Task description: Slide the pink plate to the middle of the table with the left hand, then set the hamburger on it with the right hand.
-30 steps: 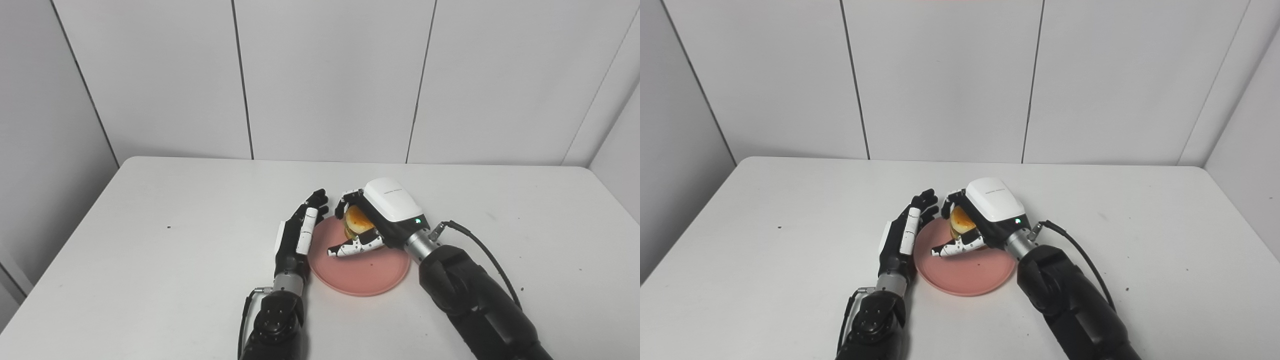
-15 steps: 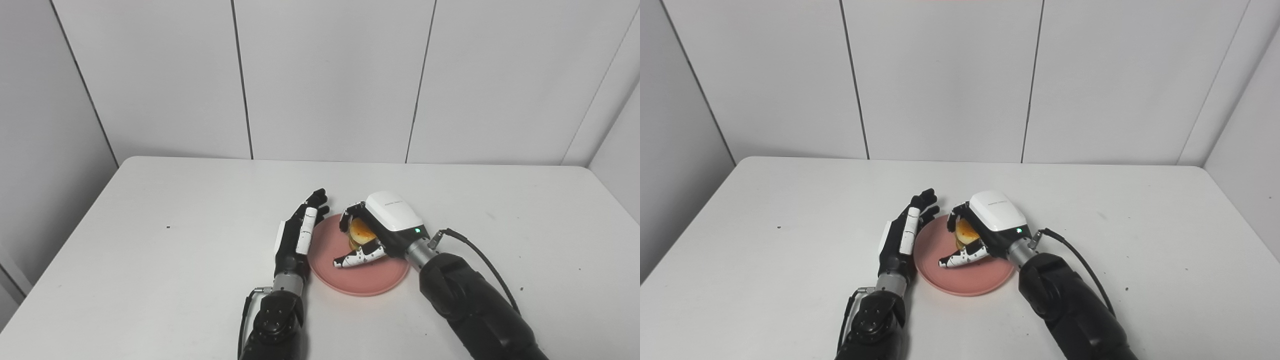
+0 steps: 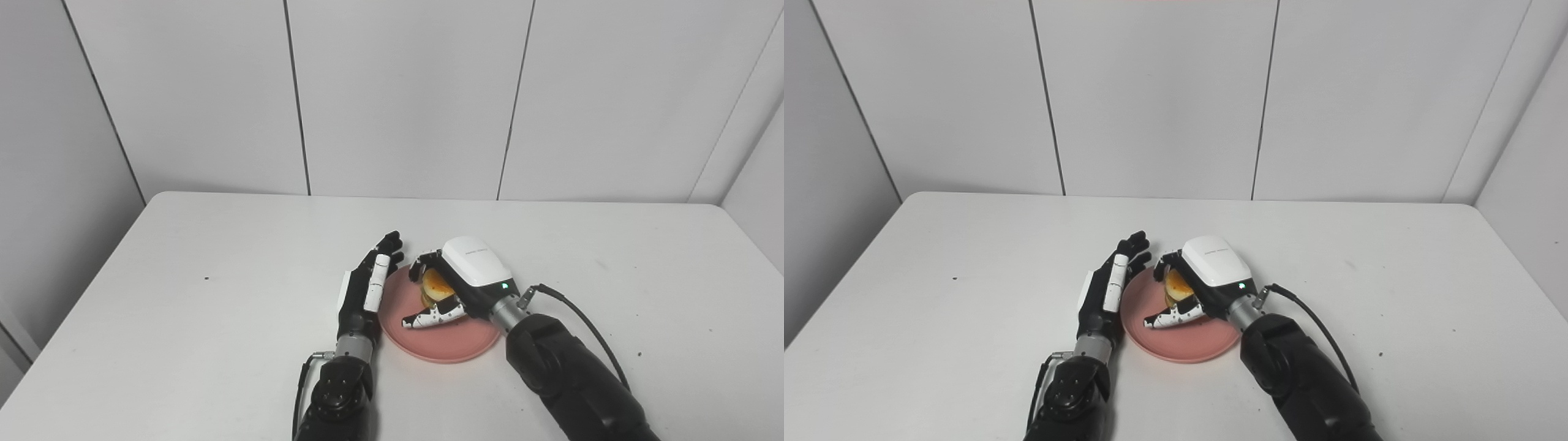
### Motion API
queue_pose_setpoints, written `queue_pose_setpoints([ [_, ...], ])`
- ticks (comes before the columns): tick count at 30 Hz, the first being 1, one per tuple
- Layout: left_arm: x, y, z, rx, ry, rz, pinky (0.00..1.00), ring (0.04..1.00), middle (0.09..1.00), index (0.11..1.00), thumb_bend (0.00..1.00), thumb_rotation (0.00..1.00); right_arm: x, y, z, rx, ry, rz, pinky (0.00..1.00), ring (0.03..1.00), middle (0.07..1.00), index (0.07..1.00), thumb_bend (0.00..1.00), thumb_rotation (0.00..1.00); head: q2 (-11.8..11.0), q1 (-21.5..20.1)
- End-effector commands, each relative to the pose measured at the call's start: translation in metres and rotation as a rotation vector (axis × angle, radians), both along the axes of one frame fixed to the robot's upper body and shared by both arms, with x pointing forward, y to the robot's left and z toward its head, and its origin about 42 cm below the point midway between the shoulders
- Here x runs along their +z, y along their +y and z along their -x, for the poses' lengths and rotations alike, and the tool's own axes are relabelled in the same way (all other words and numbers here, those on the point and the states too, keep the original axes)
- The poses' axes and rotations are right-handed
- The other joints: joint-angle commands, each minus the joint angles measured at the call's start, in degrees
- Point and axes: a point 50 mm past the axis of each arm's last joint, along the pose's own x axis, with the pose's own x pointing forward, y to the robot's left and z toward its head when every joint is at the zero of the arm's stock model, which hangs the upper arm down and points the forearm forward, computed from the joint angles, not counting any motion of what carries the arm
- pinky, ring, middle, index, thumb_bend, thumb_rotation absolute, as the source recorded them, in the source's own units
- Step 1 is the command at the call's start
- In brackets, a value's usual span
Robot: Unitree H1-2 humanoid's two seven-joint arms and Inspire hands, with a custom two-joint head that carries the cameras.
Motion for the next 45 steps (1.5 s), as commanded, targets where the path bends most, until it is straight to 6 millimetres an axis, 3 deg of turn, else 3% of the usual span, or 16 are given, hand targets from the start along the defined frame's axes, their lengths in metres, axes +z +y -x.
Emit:
queue_pose_setpoints([
  [1,-0.014,-0.001,0.005,-0.004,0.065,0.005,0.9,0.861,0.872,0.798,0.81,0.92,0.019,0.006,-0.004,0.033,-0.098,-0.005,0.35,0.435,0.514,0.547,0.67,0.47,-0.06,-0.06],
  [5,-0.014,-0.001,0.005,0.004,0.063,-0.009,0.87,0.845,0.855,0.774,0.8,0.93,0.014,0.005,-0.002,0.03,-0.122,0.086,0.39,0.464,0.538,0.601,0.73,0.61,0.05,-0.05],
  [6,-0.014,-0.001,0.005,0.003,0.062,-0.01,0.87,0.836,0.84,0.774,0.8,0.93,0.012,0.005,-0.002,0.026,-0.119,0.108,0.44,0.517,0.587,0.627,0.76,0.63,0.05,-0.05],
  [13,-0.014,0.0,0.006,0.007,0.051,-0.016,0.86,0.824,0.816,0.774,0.79,0.93,-0.001,-0.001,0.001,0.005,-0.08,0.17,0.68,0.722,0.721,0.692,0.8,0.68,0.26,-0.18],
  [26,-0.015,0.0,0.007,0.003,0.062,-0.017,0.84,0.821,0.805,0.769,0.81,0.92,-0.006,-0.005,0.002,-0.01,-0.055,0.154,0.88,0.896,0.894,0.777,0.84,0.84,0.15,-0.31],
  [37,-0.015,0.0,0.007,-0.001,0.067,0.003,0.86,0.822,0.82,0.778,0.79,0.92,0.006,-0.007,0.006,0.004,-0.062,0.101,0.93,0.921,0.913,0.804,0.85,0.91,0.21,-0.39],
  [45,-0.018,0.0,0.007,-0.008,0.073,0.018,0.9,0.863,0.866,0.803,0.81,0.92,0.031,-0.012,0.017,0.031,-0.17,-0.027,0.92,0.92,0.92,0.826,0.87,1.0,0.05,-0.45],
])
